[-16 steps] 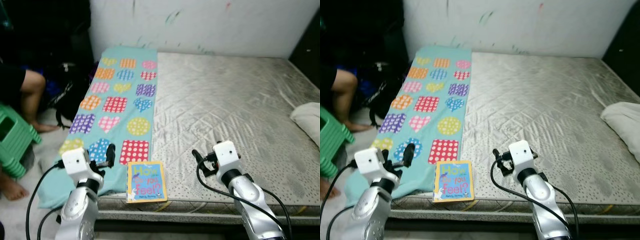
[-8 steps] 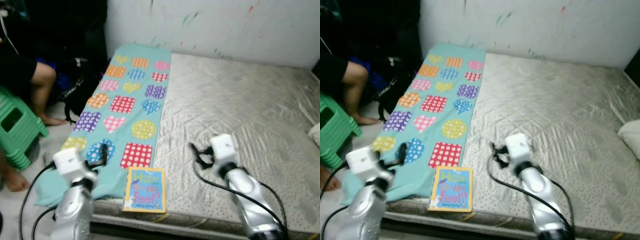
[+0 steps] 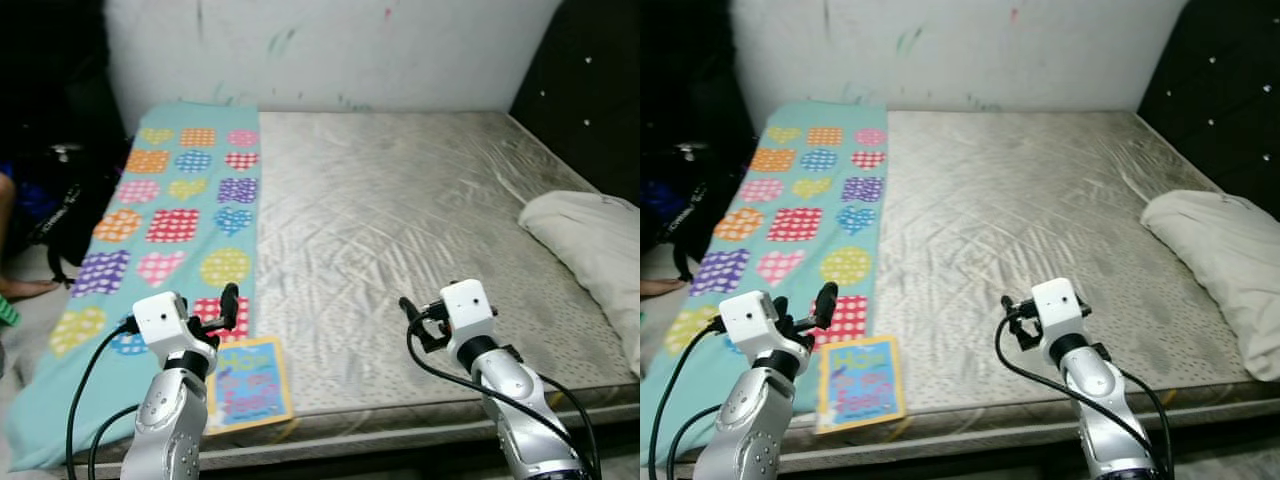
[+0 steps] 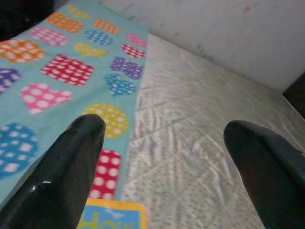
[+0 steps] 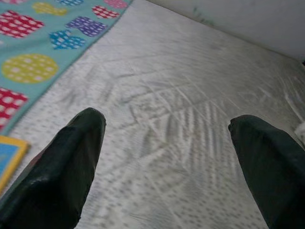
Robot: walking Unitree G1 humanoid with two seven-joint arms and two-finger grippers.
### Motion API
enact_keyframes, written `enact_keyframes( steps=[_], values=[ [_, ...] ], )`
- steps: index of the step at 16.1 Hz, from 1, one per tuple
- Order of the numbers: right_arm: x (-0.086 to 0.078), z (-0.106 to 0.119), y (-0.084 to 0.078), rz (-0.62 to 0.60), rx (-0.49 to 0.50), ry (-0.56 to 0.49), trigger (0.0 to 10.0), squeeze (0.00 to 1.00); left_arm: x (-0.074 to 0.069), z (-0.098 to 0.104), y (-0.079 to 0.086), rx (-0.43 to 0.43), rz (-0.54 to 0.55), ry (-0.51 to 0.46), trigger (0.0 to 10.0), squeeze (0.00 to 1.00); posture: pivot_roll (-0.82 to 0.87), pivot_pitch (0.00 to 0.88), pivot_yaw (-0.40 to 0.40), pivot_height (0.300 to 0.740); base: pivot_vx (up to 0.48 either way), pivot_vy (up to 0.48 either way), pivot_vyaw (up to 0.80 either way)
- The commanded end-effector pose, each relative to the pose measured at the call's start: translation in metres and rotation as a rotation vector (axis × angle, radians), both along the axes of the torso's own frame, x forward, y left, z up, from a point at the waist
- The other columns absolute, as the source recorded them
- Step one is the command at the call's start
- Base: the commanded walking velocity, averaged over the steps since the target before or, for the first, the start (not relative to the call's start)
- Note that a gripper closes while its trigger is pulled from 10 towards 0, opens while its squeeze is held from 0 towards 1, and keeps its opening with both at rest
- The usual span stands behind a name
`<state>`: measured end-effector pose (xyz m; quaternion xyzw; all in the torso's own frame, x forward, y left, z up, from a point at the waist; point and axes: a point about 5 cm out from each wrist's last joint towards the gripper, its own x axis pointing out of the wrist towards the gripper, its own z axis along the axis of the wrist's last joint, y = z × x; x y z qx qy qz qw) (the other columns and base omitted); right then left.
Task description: Clean up the room
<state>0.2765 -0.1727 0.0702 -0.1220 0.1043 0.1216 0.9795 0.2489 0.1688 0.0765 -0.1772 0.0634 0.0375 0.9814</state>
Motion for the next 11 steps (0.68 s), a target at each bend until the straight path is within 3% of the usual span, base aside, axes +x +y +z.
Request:
enact_keyframes(
  steps=[1,5,11],
  values=[
    [0.0024,0.0020,0.0069,0.020,0.016,-0.003,10.0,0.00,-0.0008,-0.0006,0.0046,0.009,0.015,0.013,10.0,0.00,-0.12,0.000,-0.042,0.740,0.000,0.480,0.00],
    [0.0029,0.0020,0.0063,0.023,0.007,-0.004,10.0,0.00,-0.0002,-0.0008,0.0039,0.013,0.011,0.011,10.0,0.00,-0.12,0.000,-0.045,0.740,0.000,0.464,0.00],
    [0.0000,0.0041,0.0096,0.074,-0.003,-0.021,10.0,0.00,-0.0014,0.0017,0.0006,-0.003,-0.018,-0.016,10.0,0.00,-0.12,0.000,-0.046,0.740,0.000,0.000,0.00]
  ],
)
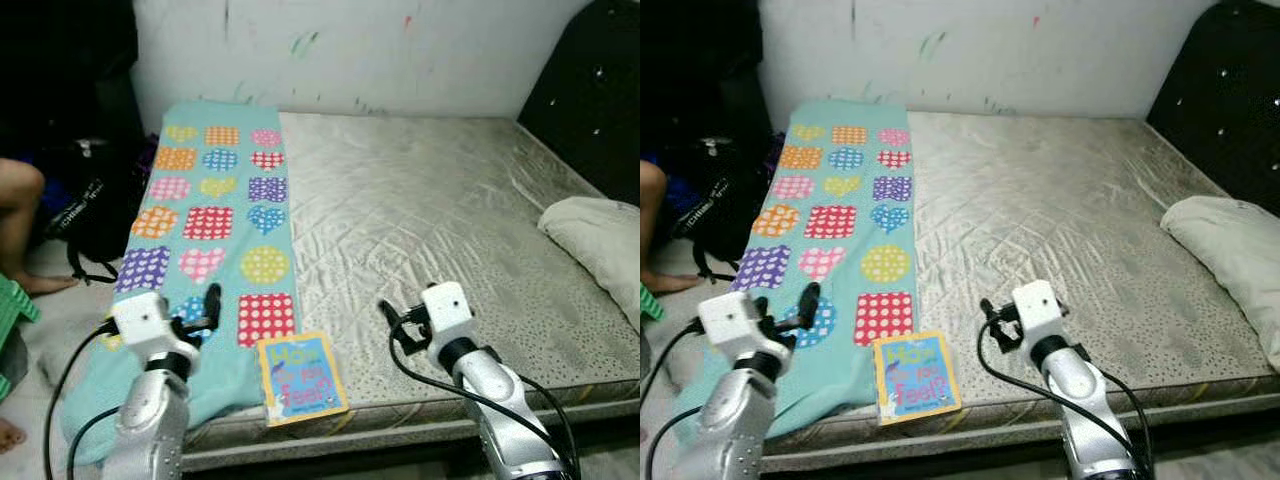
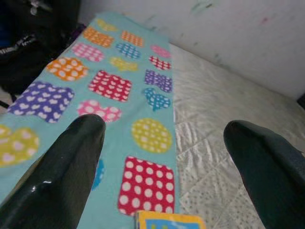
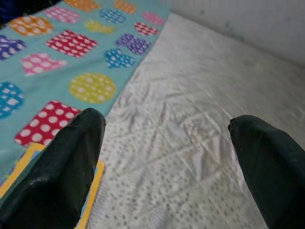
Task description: Clean up the room
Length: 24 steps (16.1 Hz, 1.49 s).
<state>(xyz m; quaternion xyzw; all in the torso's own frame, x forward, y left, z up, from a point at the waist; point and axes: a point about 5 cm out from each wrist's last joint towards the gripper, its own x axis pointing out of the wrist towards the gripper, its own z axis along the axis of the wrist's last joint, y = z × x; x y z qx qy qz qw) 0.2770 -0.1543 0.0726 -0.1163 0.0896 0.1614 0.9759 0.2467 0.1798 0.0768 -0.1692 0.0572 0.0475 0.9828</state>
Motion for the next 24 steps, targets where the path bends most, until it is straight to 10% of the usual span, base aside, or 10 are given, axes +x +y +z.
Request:
enact_keyframes(
  steps=[1,24],
  values=[
    [0.0000,0.0000,-0.0107,-0.033,-0.032,0.011,10.0,0.00,0.0006,0.0012,-0.0108,-0.022,-0.040,-0.004,10.0,0.00,-0.12,0.000,-0.045,0.740,0.000,0.000,0.00],
    [0.0063,-0.0037,-0.0202,-0.141,0.033,0.084,10.0,0.00,0.0064,0.0000,-0.0102,-0.032,-0.040,0.023,10.0,0.00,-0.13,0.000,-0.034,0.740,0.000,0.115,-0.23]
  ],
)
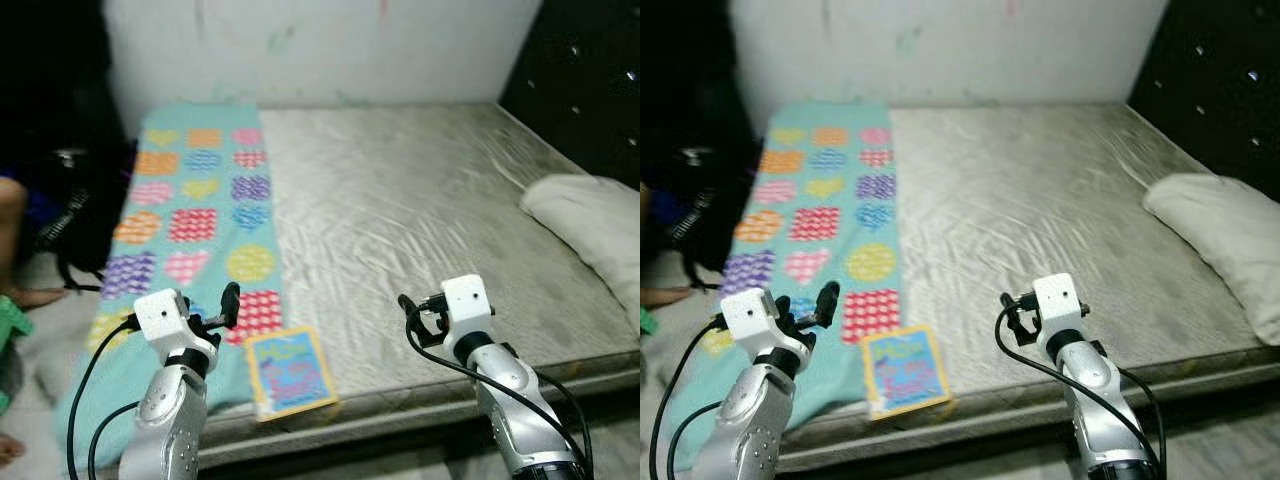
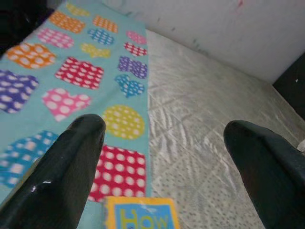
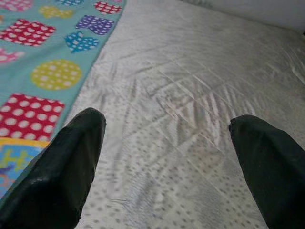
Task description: Clean up the room
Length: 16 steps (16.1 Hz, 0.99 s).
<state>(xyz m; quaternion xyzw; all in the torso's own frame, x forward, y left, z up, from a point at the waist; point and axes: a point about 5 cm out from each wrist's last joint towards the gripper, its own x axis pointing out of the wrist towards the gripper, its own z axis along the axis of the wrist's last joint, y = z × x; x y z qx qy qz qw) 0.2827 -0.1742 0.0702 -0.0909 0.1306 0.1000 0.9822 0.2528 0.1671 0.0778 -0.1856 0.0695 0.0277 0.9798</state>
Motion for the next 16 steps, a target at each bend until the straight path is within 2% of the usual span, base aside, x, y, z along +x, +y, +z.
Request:
enact_keyframes(
  steps=[1,5,10,13,16],
  values=[
    [0.001,-0.001,0.000,-0.005,0.007,0.011,10.0,0.00,0.000,-0.001,0.002,0.005,-0.001,0.007,10.0,0.00,-0.13,0.000,-0.035,0.740,0.000,0.480,0.00],
    [0.001,-0.001,0.000,0.000,0.006,0.007,10.0,0.00,0.000,-0.001,0.003,0.017,0.001,0.005,10.0,0.00,-0.13,0.000,-0.038,0.740,0.000,0.480,0.00],
    [0.010,0.018,0.004,-0.019,0.096,-0.097,10.0,0.00,0.000,0.002,0.005,0.071,-0.006,-0.036,10.0,0.00,-0.11,0.000,-0.043,0.740,0.000,0.000,0.00],
    [0.007,0.016,0.008,-0.012,0.094,-0.116,10.0,0.00,0.000,0.002,0.008,0.124,0.008,-0.051,10.0,0.00,-0.09,0.000,-0.052,0.740,0.000,0.000,0.00],
    [0.001,0.006,0.012,0.015,0.089,-0.079,10.0,0.00,-0.011,0.000,0.012,0.160,0.027,-0.065,10.0,0.00,-0.08,0.000,-0.070,0.740,0.000,0.000,0.00]
  ],
)
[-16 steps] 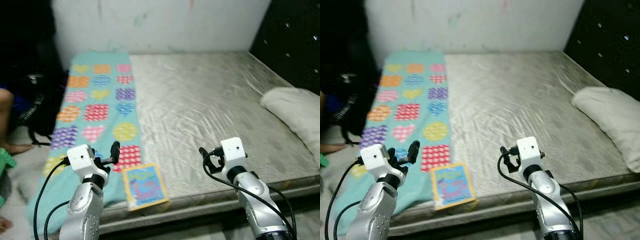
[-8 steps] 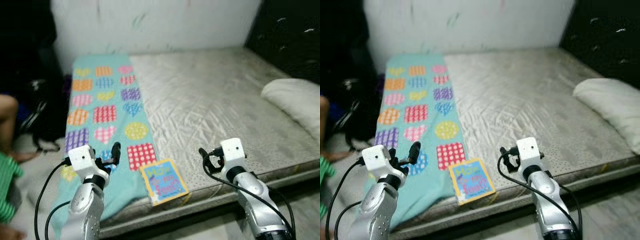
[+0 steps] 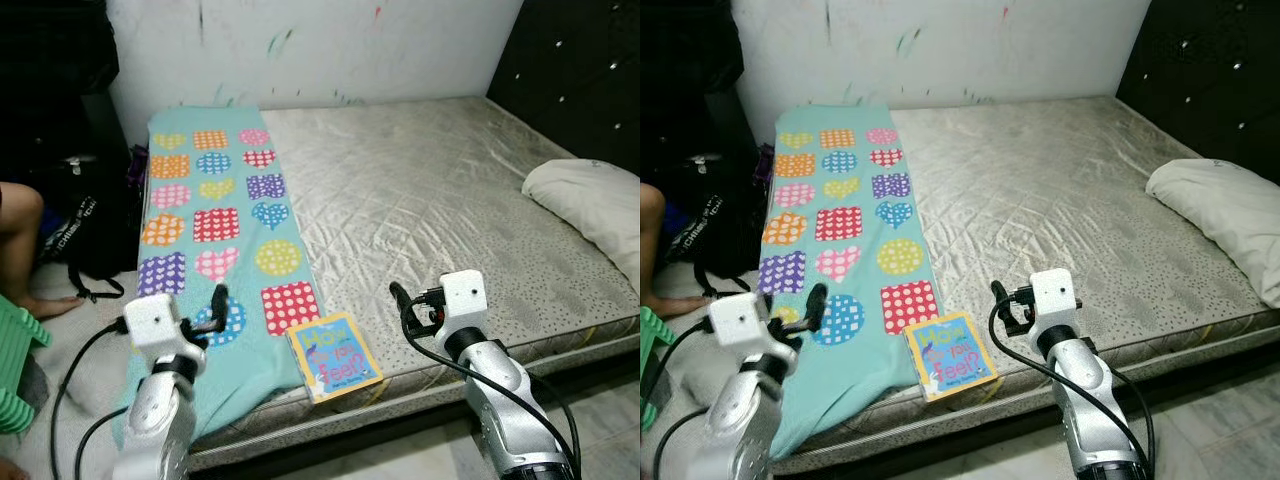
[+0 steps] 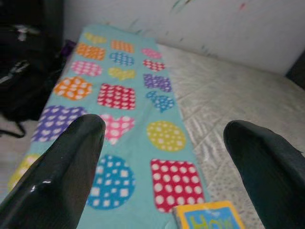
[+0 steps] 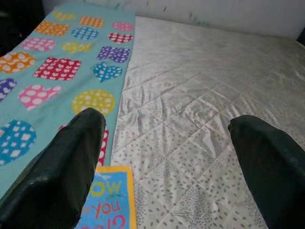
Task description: Clean up the room
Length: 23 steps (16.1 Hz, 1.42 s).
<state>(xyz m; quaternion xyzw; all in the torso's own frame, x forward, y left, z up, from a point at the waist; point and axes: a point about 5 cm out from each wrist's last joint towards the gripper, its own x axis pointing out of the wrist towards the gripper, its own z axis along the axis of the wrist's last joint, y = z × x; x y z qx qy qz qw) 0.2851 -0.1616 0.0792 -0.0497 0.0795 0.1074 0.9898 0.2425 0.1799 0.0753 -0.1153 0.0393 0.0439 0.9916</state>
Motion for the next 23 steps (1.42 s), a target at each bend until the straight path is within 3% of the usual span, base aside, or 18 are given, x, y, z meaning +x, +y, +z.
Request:
enact_keyframes(
  steps=[1,5,7,8,10,12,13,15,18,23],
  values=[
    [-0.005,-0.007,0.000,0.024,-0.015,0.028,10.0,0.00,-0.005,-0.004,0.000,0.009,0.002,-0.003,10.0,0.00,-0.08,0.000,-0.094,0.740,0.000,0.000,0.00],
    [-0.008,-0.025,0.001,0.117,-0.122,0.120,10.0,0.00,-0.008,-0.019,-0.006,0.011,0.066,0.036,10.0,0.00,-0.07,0.000,-0.191,0.740,0.000,0.000,0.00],
    [-0.009,-0.019,0.008,0.147,-0.114,0.109,10.0,0.00,-0.019,-0.017,-0.002,0.010,0.070,0.035,10.0,0.00,-0.06,0.000,-0.219,0.740,0.000,0.000,0.00],
    [-0.004,-0.015,0.015,0.161,-0.101,0.099,10.0,0.00,-0.014,-0.012,0.004,0.023,0.080,0.020,10.0,0.00,-0.06,0.000,-0.201,0.740,0.000,0.000,0.00],
    [0.014,-0.012,0.026,0.138,-0.074,0.058,10.0,0.00,0.011,-0.002,0.013,0.048,0.091,-0.048,10.0,0.00,-0.06,0.000,-0.167,0.740,0.000,0.000,0.00],
    [0.027,-0.006,0.033,0.084,-0.056,0.000,10.0,0.00,0.027,-0.001,0.023,0.084,0.107,-0.041,10.0,0.00,-0.09,0.000,-0.088,0.740,0.000,0.000,0.00],
    [0.030,0.003,0.033,0.055,-0.011,-0.024,10.0,0.00,0.030,0.007,0.020,0.062,0.079,-0.058,10.0,0.00,-0.09,0.000,-0.074,0.740,0.000,0.000,0.00],
    [0.035,0.000,0.040,0.020,-0.001,-0.054,10.0,0.00,0.047,0.010,0.012,0.117,-0.023,-0.070,10.0,0.00,-0.10,0.000,0.022,0.740,0.000,0.000,0.00],
    [0.043,0.008,0.046,-0.037,0.038,-0.104,10.0,0.00,0.064,0.016,0.004,0.117,-0.077,-0.082,10.0,0.00,-0.13,0.000,0.095,0.740,0.000,0.000,0.00],
    [0.046,0.008,0.049,-0.079,0.046,-0.148,10.0,0.00,0.074,0.014,-0.021,0.113,-0.150,-0.078,10.0,0.00,-0.16,0.000,0.149,0.740,0.000,0.000,0.00]
  ],
)
